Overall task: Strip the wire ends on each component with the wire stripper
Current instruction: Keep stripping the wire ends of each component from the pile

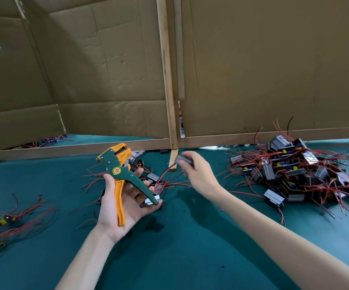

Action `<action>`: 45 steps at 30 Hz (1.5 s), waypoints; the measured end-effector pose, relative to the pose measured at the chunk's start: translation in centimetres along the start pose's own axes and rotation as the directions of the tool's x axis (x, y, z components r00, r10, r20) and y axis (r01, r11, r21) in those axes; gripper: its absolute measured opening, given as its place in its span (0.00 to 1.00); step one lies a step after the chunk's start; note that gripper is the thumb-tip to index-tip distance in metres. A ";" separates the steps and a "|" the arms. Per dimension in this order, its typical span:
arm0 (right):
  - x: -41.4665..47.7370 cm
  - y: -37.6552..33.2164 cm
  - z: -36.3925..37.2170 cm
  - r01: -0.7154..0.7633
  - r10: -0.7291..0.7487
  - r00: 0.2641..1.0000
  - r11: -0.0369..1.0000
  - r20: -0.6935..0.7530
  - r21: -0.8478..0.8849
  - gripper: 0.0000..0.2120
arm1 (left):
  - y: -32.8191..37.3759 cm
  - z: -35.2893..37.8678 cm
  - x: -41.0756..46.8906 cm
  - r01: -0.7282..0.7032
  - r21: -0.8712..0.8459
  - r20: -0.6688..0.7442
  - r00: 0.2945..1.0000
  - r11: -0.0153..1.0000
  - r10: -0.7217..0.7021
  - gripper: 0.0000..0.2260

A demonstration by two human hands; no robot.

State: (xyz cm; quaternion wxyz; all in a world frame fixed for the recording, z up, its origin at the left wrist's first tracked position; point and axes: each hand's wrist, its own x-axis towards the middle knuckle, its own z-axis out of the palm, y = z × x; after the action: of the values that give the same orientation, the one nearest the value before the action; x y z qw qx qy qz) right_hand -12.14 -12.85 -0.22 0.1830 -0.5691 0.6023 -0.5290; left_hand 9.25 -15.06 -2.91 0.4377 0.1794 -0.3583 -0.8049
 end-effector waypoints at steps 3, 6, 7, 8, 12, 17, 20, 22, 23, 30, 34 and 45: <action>-0.8 1.1 -1.7 -0.226 0.260 0.964 0.911 -0.054 0.346 0.12 | -0.5 0.2 0.0 0.026 0.018 0.010 1.000 1.000 -0.026 0.37; -2.1 2.3 -3.6 -0.221 0.363 0.911 0.829 -0.194 0.514 0.12 | -1.0 0.5 -0.1 0.054 0.028 0.038 0.998 0.998 -0.055 0.36; -2.3 2.4 -4.2 -0.193 0.396 0.881 0.800 -0.259 0.568 0.13 | -1.1 0.6 -0.1 0.061 0.031 0.048 0.997 0.998 -0.062 0.36; -2.3 2.4 -4.9 -0.174 0.444 0.846 0.753 -0.294 0.634 0.13 | -1.2 0.7 -0.2 0.069 0.036 0.059 0.996 0.997 -0.071 0.36; -1.7 1.6 -7.1 -0.351 0.531 0.845 0.650 -0.072 0.674 0.16 | -1.6 0.9 -0.3 0.108 0.060 0.085 0.990 0.992 -0.112 0.37; -4.4 3.7 -6.6 -0.377 0.382 0.921 0.924 0.078 -0.063 0.21 | -2.3 1.2 -0.3 0.153 0.068 0.070 0.985 0.986 -0.157 0.36; -5.5 5.0 -6.2 -0.232 0.254 0.967 0.926 0.035 -0.297 0.19 | -2.5 1.1 -0.4 0.174 0.075 0.084 0.980 0.982 -0.181 0.36; -5.5 5.6 -7.0 -0.184 0.211 0.976 0.932 0.057 -0.312 0.16 | -2.6 1.1 -0.5 0.182 0.079 0.087 0.978 0.980 -0.188 0.36; -5.4 5.8 -7.6 -0.176 0.206 0.976 0.933 0.065 -0.313 0.15 | -2.6 1.1 -0.5 0.184 0.080 0.085 0.978 0.980 -0.190 0.36; -3.1 7.8 -12.3 -0.178 0.207 0.976 0.937 0.067 -0.300 0.11 | -2.9 1.2 -0.5 0.208 0.085 0.064 0.975 0.974 -0.214 0.37; -2.2 8.8 -13.3 -0.192 0.227 0.971 0.927 0.073 -0.324 0.15 | -2.9 1.3 -0.6 0.207 0.087 0.062 0.975 0.974 -0.213 0.37; -2.4 5.8 -10.4 0.066 0.145 0.935 0.825 0.324 -0.561 0.15 | -3.2 2.0 -0.8 0.235 0.127 0.085 0.965 0.964 -0.247 0.37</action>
State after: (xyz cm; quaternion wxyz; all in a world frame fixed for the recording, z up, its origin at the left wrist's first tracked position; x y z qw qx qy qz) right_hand -22.87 -7.42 -2.14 0.1232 -0.6701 0.7003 -0.2131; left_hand 6.61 -12.39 -3.89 0.3069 0.2061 -0.4013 -0.8381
